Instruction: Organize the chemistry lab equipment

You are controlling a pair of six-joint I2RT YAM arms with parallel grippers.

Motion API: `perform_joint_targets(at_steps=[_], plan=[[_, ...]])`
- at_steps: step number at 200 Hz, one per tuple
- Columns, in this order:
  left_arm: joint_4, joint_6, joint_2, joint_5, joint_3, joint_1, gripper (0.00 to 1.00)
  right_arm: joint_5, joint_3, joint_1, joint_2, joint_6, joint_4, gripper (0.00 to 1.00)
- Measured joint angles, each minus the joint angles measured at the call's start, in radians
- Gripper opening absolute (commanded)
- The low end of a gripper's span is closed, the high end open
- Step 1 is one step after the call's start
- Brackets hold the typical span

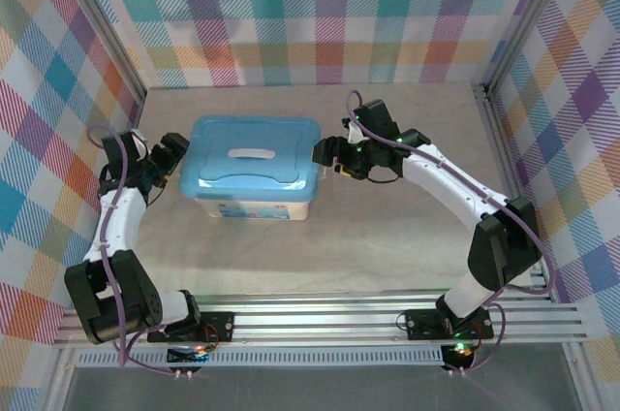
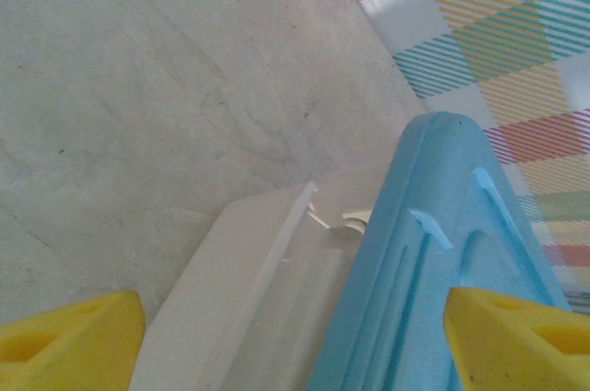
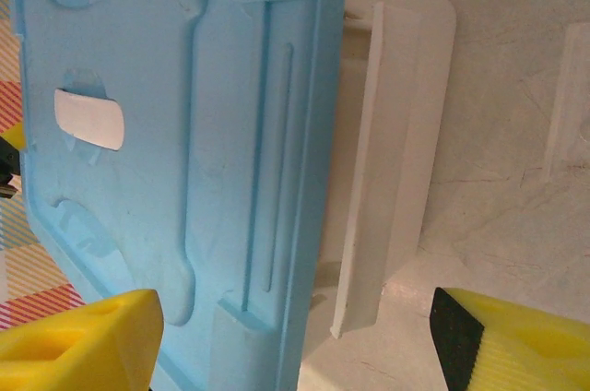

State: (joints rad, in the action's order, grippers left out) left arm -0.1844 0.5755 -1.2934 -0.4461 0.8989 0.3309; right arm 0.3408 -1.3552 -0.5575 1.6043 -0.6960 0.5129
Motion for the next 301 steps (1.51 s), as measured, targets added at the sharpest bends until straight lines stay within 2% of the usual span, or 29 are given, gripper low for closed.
perform_joint_targets(at_steps=[64,178,217,301], plan=[[0.120,0.041,-0.020,-0.084,-0.073,0.004,0.87,-0.010,0.008,0.000,0.005,0.000,-0.001,0.78],[0.361,0.195,-0.041,-0.204,-0.169,0.021,0.86,-0.013,0.027,0.000,0.030,-0.019,-0.019,0.77],[0.336,0.185,-0.024,-0.200,-0.173,0.021,0.82,-0.027,0.032,0.000,0.046,-0.025,-0.022,0.78],[0.208,0.111,0.057,-0.143,-0.169,0.020,0.81,0.000,0.032,0.005,0.072,-0.051,-0.082,0.77]])
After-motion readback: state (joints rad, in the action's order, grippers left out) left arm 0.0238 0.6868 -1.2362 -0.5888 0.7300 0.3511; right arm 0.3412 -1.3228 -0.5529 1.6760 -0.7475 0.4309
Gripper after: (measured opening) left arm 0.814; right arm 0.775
